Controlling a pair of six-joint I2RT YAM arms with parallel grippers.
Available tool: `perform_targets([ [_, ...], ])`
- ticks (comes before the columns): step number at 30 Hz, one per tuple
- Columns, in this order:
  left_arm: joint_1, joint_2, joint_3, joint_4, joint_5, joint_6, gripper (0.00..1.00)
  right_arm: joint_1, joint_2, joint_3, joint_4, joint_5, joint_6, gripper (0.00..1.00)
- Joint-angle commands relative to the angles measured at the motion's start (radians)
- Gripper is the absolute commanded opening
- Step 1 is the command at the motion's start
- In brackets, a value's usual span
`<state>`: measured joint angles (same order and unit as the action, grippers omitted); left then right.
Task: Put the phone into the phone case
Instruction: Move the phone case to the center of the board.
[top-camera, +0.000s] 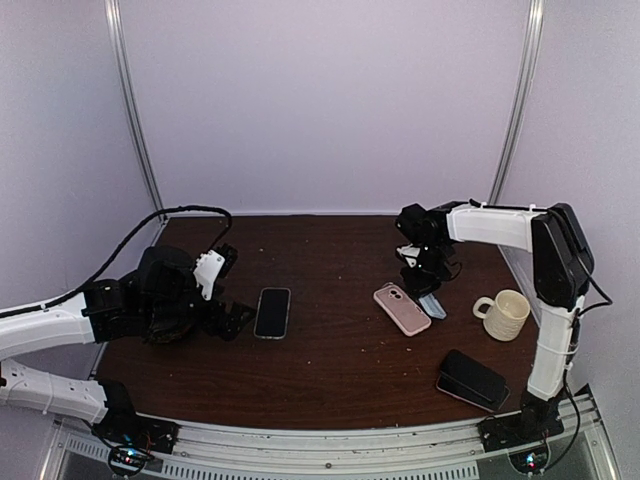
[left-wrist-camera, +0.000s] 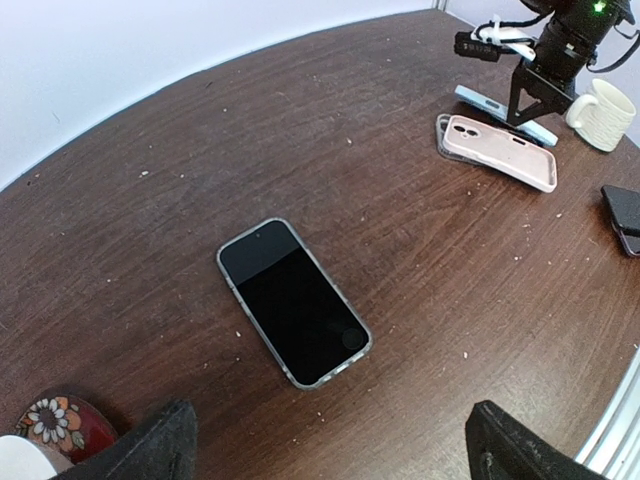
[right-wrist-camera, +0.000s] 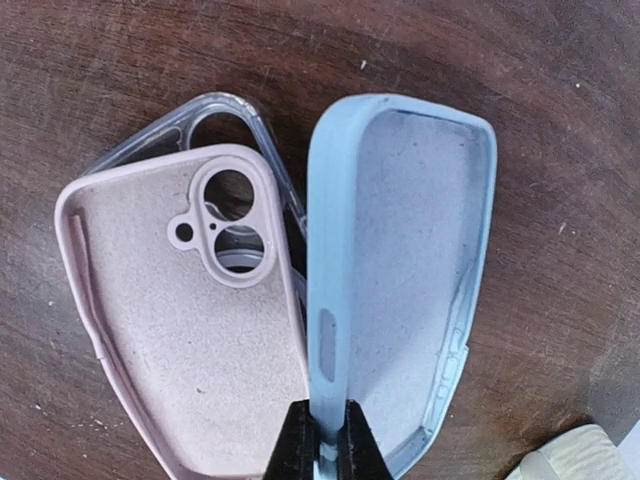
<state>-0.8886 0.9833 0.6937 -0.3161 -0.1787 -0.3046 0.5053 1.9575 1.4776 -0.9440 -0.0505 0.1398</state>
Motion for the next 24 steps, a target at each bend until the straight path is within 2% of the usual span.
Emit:
perform_targets([
  [1,0.008,0.001,0.017,0.019,0.014,0.015,0.97,0.038,-0.102,0.054,-0.086,0.055,0.045,0.0],
  [3,0.008,0.0,0.017,0.019,0.016,0.013,0.98,0.095,-0.159,0.064,-0.139,0.112,0.104,0.0],
  [6,0.008,-0.002,0.013,0.02,0.016,0.012,0.98,0.213,-0.225,0.032,-0.148,0.094,0.24,0.0],
  [11,0.009,-0.009,0.011,0.026,0.026,0.006,0.97,0.438,-0.274,-0.117,-0.02,0.029,0.5,0.0],
  [16,0.008,-0.026,0.013,0.014,0.025,0.005,0.98,0.613,-0.171,-0.15,0.116,0.004,0.705,0.0],
  [20,0.008,-0.053,0.002,0.021,0.026,0.003,0.98,0.679,-0.066,-0.128,0.226,-0.05,0.785,0.0],
  [24,0.009,-0.077,-0.013,0.027,0.024,-0.001,0.98,0.681,0.012,-0.105,0.324,-0.113,0.796,0.17],
])
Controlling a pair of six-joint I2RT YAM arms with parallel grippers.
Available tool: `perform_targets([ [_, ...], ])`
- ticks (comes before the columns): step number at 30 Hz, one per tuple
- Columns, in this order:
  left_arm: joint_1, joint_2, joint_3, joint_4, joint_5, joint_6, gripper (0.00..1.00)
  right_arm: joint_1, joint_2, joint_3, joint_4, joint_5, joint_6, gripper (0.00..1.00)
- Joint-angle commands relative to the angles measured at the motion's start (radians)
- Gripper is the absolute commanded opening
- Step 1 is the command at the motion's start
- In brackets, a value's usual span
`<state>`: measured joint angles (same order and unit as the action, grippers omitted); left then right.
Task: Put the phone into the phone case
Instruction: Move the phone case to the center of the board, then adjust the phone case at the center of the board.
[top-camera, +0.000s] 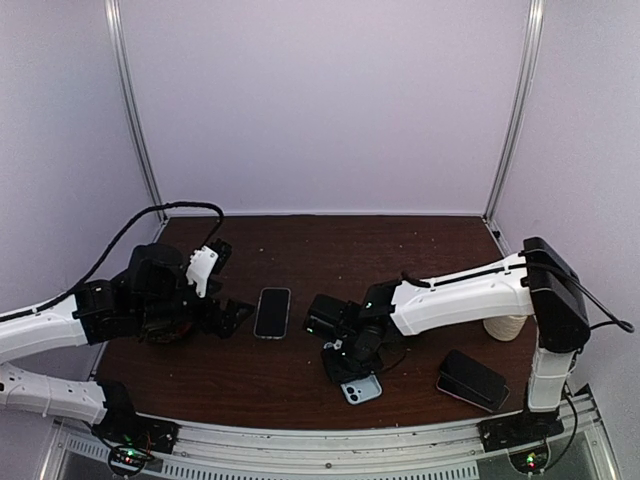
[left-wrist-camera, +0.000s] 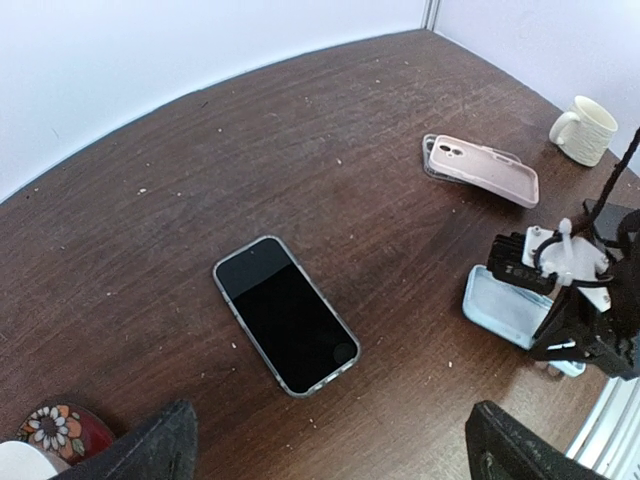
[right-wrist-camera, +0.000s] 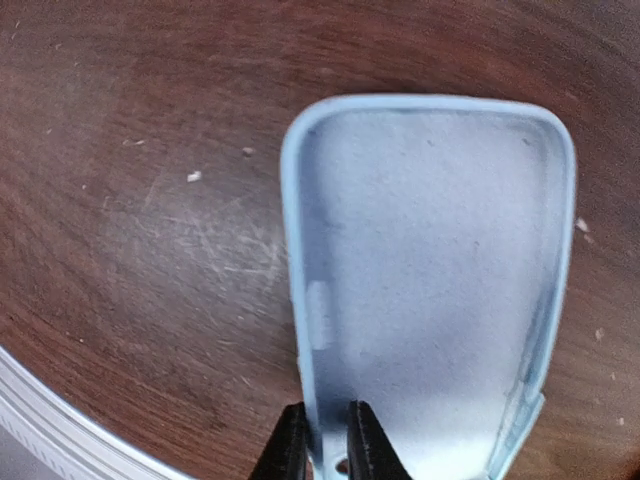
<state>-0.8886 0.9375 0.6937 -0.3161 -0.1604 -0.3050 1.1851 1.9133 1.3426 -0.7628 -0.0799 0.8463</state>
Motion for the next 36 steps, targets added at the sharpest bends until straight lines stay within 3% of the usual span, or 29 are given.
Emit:
perform_targets([
  [1,0.008,-0.038,-0.015,0.028,0.004,0.0,0.97,0.001,0.073,0.048,0.145,-0.092,0.083,0.21],
  [5,0.009,-0.056,-0.022,0.026,-0.002,-0.002,0.98,-0.001,0.107,0.126,0.142,-0.137,0.024,0.36],
  [7,0.008,-0.061,-0.024,0.026,-0.002,-0.002,0.98,-0.002,0.085,0.147,0.124,-0.138,-0.02,0.38],
  [12,0.008,-0.058,-0.026,0.029,-0.001,-0.005,0.97,-0.036,-0.1,0.057,0.063,0.049,-0.123,0.42],
  [15,0.008,-0.049,-0.025,0.03,0.002,-0.003,0.98,-0.094,-0.228,-0.042,0.079,0.075,-0.163,0.46],
  [20,0.009,-0.031,-0.018,0.02,0.0,-0.002,0.97,-0.149,-0.296,-0.167,0.122,0.074,-0.111,0.45],
  [25,0.009,-0.019,-0.014,0.02,-0.001,0.001,0.98,-0.128,-0.155,-0.121,-0.009,0.026,-0.092,0.44],
  [30,0.008,-0.006,-0.013,0.018,0.002,0.003,0.98,-0.082,-0.075,-0.101,0.002,-0.056,-0.09,0.44],
  [33,0.009,-0.002,-0.011,0.015,0.001,0.003,0.98,-0.069,-0.047,-0.111,-0.016,-0.082,-0.086,0.39],
  [36,0.008,-0.002,-0.011,0.019,0.002,0.004,0.97,-0.061,-0.041,-0.135,0.007,-0.13,-0.088,0.26],
])
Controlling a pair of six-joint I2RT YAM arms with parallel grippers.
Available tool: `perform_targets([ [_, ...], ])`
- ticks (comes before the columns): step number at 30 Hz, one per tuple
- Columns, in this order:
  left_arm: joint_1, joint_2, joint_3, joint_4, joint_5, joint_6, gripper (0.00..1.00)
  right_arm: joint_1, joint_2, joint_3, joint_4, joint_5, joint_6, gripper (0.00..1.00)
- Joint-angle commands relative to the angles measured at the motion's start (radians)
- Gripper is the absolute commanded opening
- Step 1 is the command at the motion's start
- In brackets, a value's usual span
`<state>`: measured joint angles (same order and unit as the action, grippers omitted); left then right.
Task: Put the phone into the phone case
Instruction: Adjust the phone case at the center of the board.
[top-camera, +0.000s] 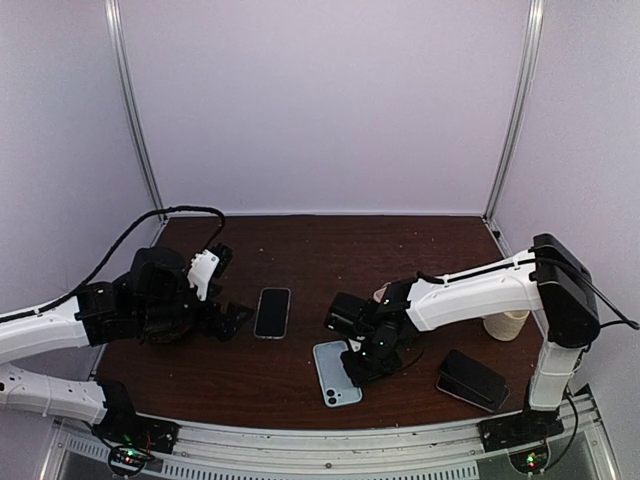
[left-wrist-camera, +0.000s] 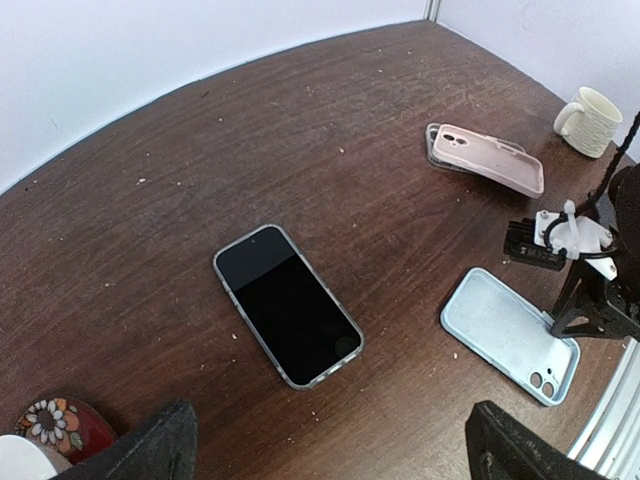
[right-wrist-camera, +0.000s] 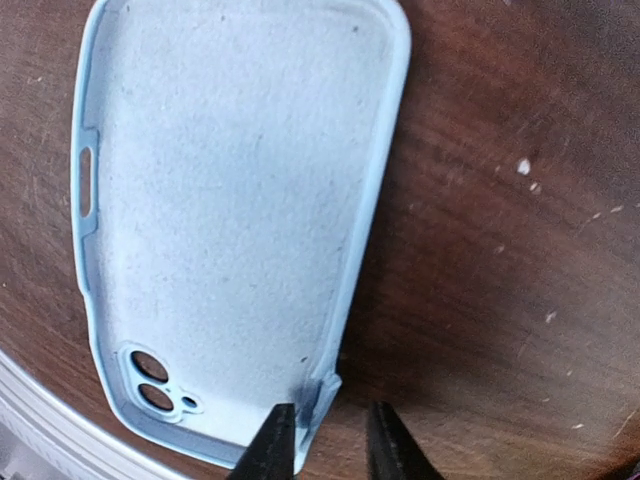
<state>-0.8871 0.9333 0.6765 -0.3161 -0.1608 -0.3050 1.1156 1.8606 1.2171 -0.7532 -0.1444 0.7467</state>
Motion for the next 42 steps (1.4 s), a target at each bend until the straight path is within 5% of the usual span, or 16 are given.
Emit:
perform_targets([
  [1,0.008,0.003,0.005,0.021,0.002,0.004,0.98,0.01,0.012,-0.01,-0.002,-0.079,0.007,0.2],
  [4,0.007,0.006,0.005,0.021,0.002,0.004,0.98,0.01,0.024,0.012,-0.022,-0.114,-0.06,0.0],
  [9,0.007,-0.001,0.008,0.014,0.001,0.004,0.97,0.031,0.033,0.15,-0.202,-0.044,-0.364,0.0],
  [15,0.007,-0.018,-0.012,0.043,-0.015,-0.002,0.97,0.115,0.085,0.288,-0.371,0.303,-0.899,0.0],
  [25,0.007,-0.013,-0.013,0.008,-0.078,-0.002,0.98,0.118,0.193,0.359,-0.139,0.663,-1.43,0.04],
  [31,0.007,0.071,-0.004,-0.003,-0.083,0.025,0.92,0.12,0.093,0.331,-0.05,0.748,-1.309,0.58],
  [34,0.006,0.19,0.064,-0.082,-0.05,0.045,0.83,0.122,-0.041,0.228,0.04,0.758,-1.158,0.98],
  [39,-0.02,0.376,0.153,-0.115,0.067,0.096,0.66,0.112,-0.396,-0.114,0.403,0.863,-0.705,1.0],
  [41,-0.028,0.418,0.15,-0.069,0.118,0.114,0.59,0.098,-0.544,-0.268,0.522,0.698,-0.593,0.97],
  [42,-0.032,0.438,0.15,-0.047,0.141,0.123,0.56,0.093,-0.609,-0.326,0.563,0.584,-0.562,0.86],
])
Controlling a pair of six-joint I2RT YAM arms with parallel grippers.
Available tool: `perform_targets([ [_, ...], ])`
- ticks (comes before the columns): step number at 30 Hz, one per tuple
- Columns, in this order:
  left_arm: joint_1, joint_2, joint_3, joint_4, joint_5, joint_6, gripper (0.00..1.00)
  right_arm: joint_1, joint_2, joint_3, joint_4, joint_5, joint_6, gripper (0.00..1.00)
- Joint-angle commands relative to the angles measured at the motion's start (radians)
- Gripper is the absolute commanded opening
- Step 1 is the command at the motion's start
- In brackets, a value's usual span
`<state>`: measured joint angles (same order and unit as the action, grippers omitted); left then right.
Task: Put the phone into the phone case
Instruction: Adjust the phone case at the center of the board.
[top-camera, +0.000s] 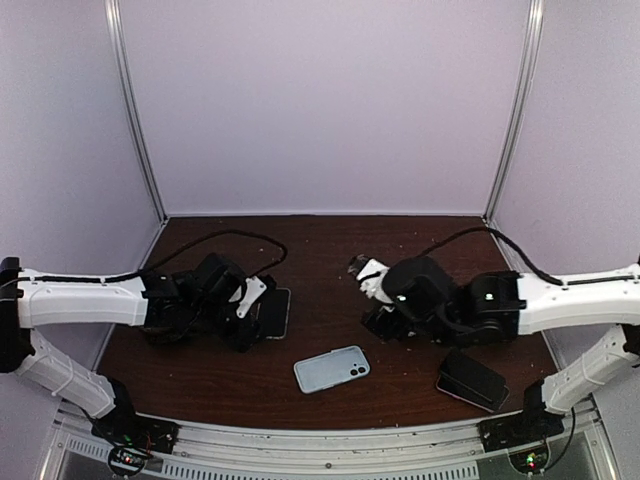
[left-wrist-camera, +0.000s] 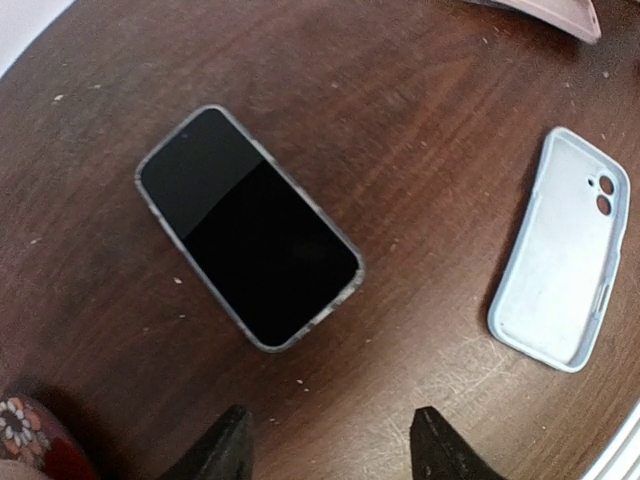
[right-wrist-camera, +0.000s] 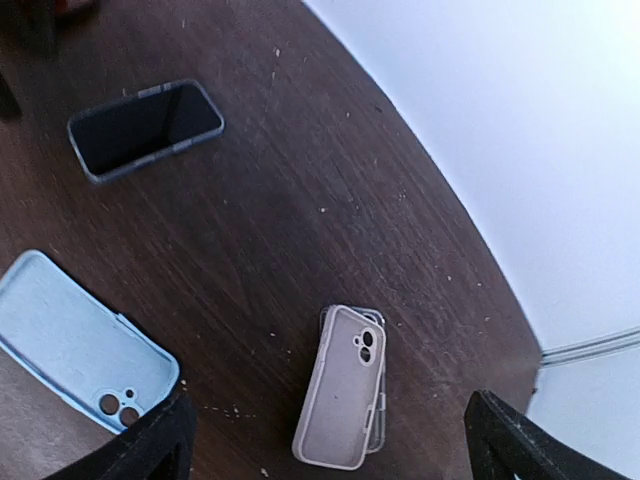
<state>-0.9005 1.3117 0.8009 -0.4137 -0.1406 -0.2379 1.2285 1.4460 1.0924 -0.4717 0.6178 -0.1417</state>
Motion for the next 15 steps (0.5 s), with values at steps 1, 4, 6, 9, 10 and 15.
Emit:
perform_targets([
  [1,-0.021,0.079,0.03,0.065,0.138,0.065,0.52,-0.021,-0.243,-0.252,0.314,-0.249,0.361,0.63],
  [4,-0.029,0.16,0.068,0.081,0.206,0.097,0.33,-0.021,-0.284,-0.292,0.175,-0.281,0.576,0.01],
  [6,-0.032,0.218,0.1,0.082,0.212,0.118,0.16,-0.019,-0.244,-0.271,0.038,-0.312,0.696,0.0],
  [9,-0.035,0.305,0.158,0.069,0.217,0.149,0.1,0.005,-0.13,-0.246,-0.012,-0.414,0.803,0.0],
  [10,-0.034,0.332,0.175,0.067,0.22,0.157,0.08,0.011,-0.087,-0.236,-0.013,-0.446,0.829,0.0],
  [15,-0.038,0.422,0.222,0.048,0.251,0.178,0.05,0.014,0.066,-0.207,-0.009,-0.538,0.92,0.0],
])
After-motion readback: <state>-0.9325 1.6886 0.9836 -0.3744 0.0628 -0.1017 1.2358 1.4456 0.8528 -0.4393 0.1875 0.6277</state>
